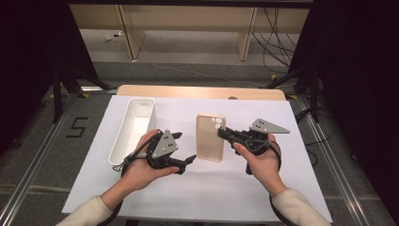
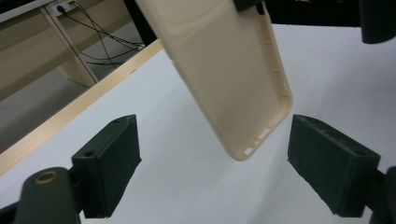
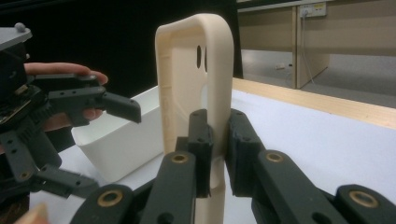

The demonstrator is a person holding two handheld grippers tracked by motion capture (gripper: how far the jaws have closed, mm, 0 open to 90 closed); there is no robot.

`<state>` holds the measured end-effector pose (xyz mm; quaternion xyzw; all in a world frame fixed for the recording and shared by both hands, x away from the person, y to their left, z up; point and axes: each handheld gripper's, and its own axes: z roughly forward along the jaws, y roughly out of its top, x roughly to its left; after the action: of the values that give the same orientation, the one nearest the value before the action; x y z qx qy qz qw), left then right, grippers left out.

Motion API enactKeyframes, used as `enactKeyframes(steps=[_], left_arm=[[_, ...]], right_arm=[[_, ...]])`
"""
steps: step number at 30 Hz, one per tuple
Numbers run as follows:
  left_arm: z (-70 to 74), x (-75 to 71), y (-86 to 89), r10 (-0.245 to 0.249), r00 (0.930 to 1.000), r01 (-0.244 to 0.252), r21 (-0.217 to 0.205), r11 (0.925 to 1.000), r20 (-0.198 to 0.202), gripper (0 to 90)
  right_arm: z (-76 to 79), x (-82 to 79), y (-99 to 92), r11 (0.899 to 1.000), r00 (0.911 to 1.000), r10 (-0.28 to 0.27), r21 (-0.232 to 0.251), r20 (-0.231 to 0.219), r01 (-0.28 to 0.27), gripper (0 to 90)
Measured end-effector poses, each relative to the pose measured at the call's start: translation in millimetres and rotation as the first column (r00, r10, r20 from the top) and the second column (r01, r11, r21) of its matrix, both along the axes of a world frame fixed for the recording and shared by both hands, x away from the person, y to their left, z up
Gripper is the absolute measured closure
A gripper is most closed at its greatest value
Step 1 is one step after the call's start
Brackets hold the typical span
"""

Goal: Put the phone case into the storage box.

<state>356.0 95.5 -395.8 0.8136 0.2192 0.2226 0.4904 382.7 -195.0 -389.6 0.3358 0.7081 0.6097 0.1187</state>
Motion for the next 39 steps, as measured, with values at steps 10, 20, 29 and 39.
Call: enactKeyframes(steps=[10,20,29,39], left_arm=[[7.1,5.7,0.0,0.049,0.9988,-0.049,-0.066,0.9966,-0.003,21.3],[14.7,11.5,-7.6,0.08,0.9958,-0.087,-0.173,0.9811,-0.043,33.7],[26.3,14.5,-14.9,0.107,0.9931,-0.115,-0.224,0.9679,-0.05,50.8],[29.1,22.7,-21.7,0.137,0.9885,-0.149,-0.247,0.9575,-0.064,65.5]], right_arm=[[1.4,-4.3,-4.5,1.0,1.0,-0.008,0.015,0.003,0.008,82.3],[-0.5,-5.7,-3.5,1.0,0.9999,-0.004,0.0,0.013,0.004,82.3],[-2.8,-6.6,-0.6,1.0,1.0,0.0,-0.007,0.005,0.0,82.3],[-3.0,-8.2,1.4,1.0,1.0,0.002,-0.015,-0.006,-0.002,82.3]])
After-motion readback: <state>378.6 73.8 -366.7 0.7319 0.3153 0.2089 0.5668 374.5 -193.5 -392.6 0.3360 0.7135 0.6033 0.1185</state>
